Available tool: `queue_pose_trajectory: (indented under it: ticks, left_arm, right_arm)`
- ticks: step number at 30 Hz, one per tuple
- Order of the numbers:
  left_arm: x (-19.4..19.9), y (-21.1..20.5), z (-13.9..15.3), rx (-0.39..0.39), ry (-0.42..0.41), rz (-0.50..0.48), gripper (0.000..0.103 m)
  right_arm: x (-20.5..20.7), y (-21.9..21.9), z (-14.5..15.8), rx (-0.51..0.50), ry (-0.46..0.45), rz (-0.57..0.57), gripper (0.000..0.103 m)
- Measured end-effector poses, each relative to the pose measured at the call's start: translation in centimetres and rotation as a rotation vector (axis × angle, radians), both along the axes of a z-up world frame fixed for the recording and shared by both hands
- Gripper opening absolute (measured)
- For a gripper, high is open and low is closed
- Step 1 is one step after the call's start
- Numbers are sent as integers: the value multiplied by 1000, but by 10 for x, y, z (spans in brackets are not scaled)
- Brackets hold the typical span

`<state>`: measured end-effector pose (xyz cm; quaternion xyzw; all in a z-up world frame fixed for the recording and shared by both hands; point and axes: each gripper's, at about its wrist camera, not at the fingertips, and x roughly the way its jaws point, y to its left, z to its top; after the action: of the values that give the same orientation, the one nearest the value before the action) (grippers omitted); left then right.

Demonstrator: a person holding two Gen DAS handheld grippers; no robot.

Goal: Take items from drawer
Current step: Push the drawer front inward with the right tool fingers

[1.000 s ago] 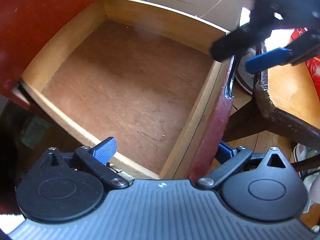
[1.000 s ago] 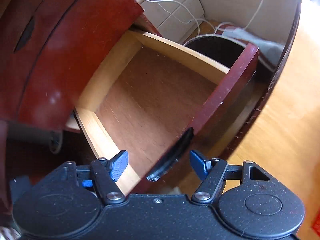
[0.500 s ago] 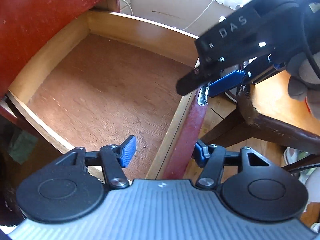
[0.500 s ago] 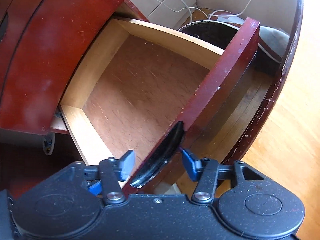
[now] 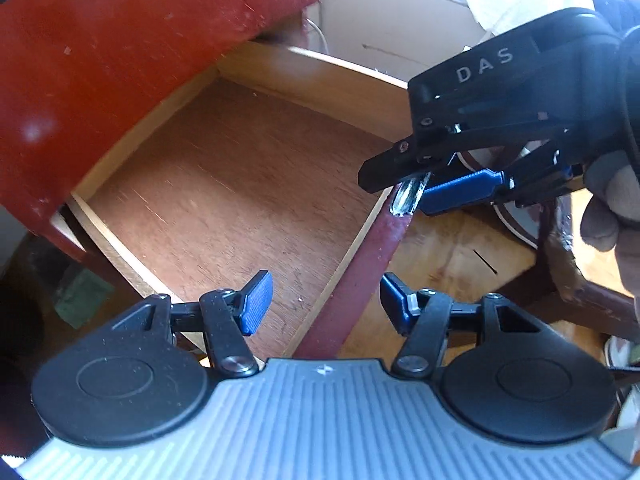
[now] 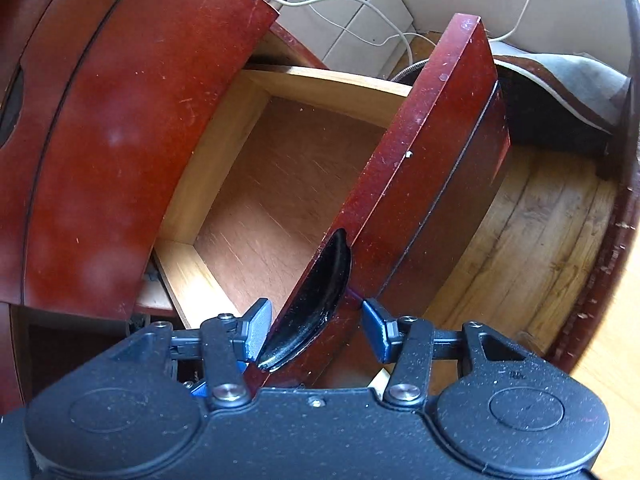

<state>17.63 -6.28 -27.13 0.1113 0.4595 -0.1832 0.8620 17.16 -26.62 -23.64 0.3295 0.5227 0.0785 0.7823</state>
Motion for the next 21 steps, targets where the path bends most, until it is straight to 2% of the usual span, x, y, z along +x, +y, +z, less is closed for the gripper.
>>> queue_pose_trajectory:
  ticks: [5,10,17,21]
  left_arm:
    - [-4,-11,3,80,-126,-15,59]
    - [1,-6,1,64,-147,16,59]
    - [0,-11,-5,129,-251,41,59]
    - [2,-6,-5,129,-280,74,60]
  right_arm:
    - [5,-2,-13,75,-51,-28,62]
    - [5,4,-18,100,-94,-62,63]
    - [7,6,-29,196,-137,-126,62]
    - [9,10,-35,246,-150,-165,61]
